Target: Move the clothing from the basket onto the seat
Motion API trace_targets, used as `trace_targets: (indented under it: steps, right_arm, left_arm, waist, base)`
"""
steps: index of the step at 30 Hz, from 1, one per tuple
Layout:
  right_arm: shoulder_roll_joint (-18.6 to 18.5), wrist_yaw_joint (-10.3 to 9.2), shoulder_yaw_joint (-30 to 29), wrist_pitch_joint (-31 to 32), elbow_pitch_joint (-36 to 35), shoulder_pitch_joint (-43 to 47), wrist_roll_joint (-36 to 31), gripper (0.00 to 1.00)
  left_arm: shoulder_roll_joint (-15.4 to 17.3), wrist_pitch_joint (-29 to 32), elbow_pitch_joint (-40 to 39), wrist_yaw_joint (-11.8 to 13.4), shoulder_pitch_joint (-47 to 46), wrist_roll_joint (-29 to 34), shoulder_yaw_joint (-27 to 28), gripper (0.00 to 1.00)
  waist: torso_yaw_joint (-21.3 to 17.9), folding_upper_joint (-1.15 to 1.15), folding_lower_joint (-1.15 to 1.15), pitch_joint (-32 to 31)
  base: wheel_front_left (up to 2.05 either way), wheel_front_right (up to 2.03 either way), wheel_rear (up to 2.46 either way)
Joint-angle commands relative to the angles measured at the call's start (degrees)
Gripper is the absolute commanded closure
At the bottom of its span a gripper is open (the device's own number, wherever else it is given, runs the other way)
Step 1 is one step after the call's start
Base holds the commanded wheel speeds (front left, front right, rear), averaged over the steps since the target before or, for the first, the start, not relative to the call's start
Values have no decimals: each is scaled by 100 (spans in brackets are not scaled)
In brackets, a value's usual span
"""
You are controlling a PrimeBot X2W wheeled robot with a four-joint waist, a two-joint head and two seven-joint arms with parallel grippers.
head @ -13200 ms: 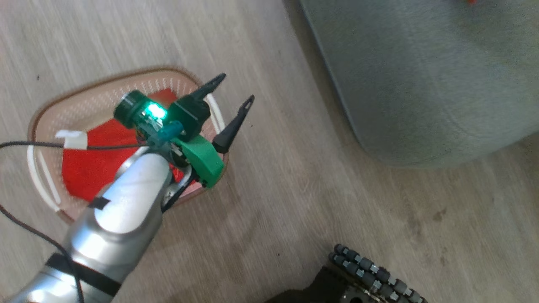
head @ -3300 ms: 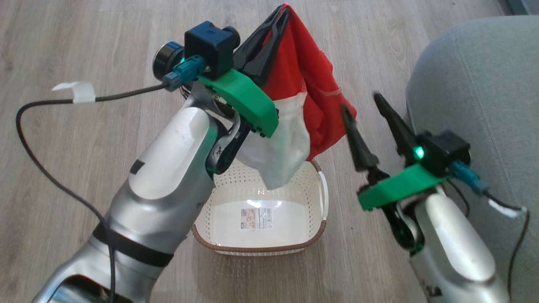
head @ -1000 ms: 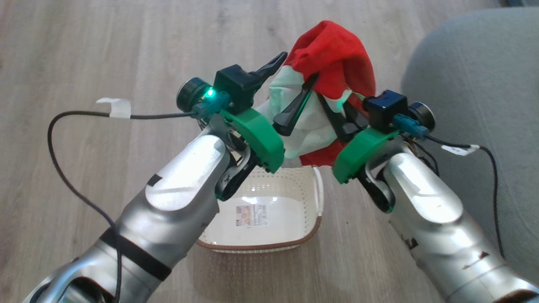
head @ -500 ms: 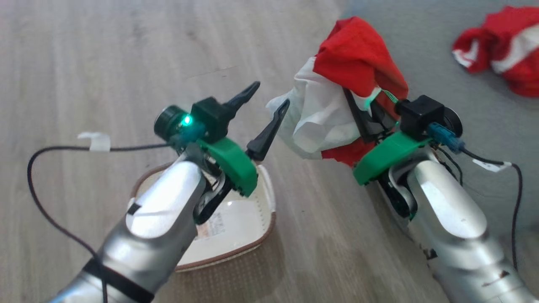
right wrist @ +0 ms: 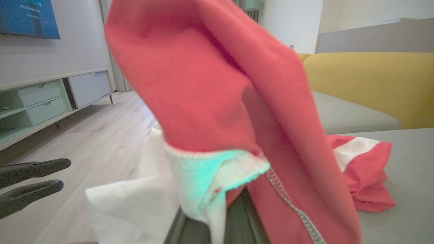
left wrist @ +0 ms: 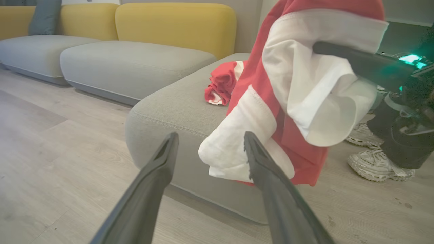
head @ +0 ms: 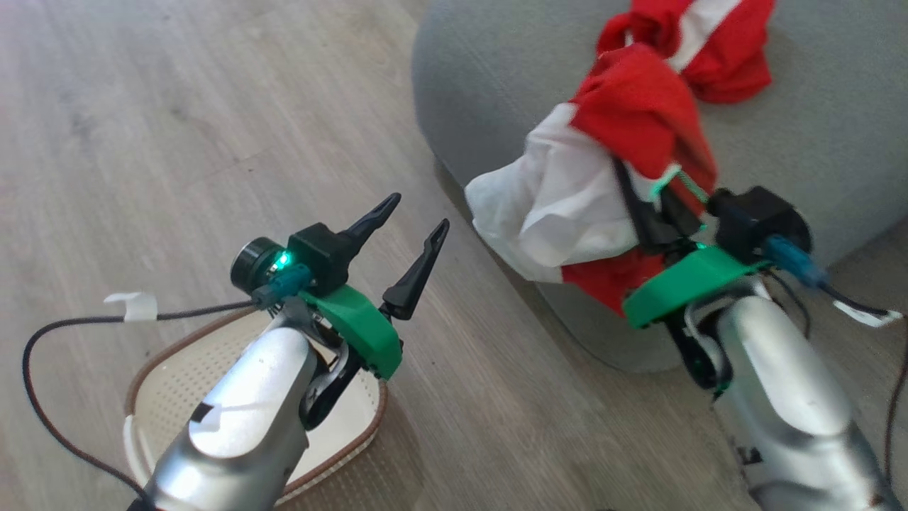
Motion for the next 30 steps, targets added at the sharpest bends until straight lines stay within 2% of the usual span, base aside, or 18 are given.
trace_targets:
  steps: [1,7,12,21,30]
  right_arm:
    - [-26,-1,-25,-38,-283,-20,-43,100]
    - [-137,-1,-518,-38,-631,356,-207,100]
    - [-361,-1,-920,-38,-649,218,-314,100]
    - [-700,-1,-1492,-38,-414,-1122,-396,100]
    - [-1099,-1,-2386,-38,294,-2460,-572,100]
  left_arm:
    - [85,-54,-217,-20,-174,55,240,0]
    - [62,-54,-365,-50,-145,276,357,0]
    - [120,-54,-487,-55,-122,292,220,0]
    - [493,-54,-994,-56,5,445,218,0]
    - [861,-54,-1340,-57,-206,473,-129,0]
  waist:
    - [-123,0,0,55]
    - [-193,0,0,280]
    - [-216,0,0,540]
    - [-241,0,0,1263]
    - [77,0,0,2141]
  base:
    - [0,0,0]
    - [0,0,0]
    - [0,0,0]
    - [0,0,0]
    - [0,0,0]
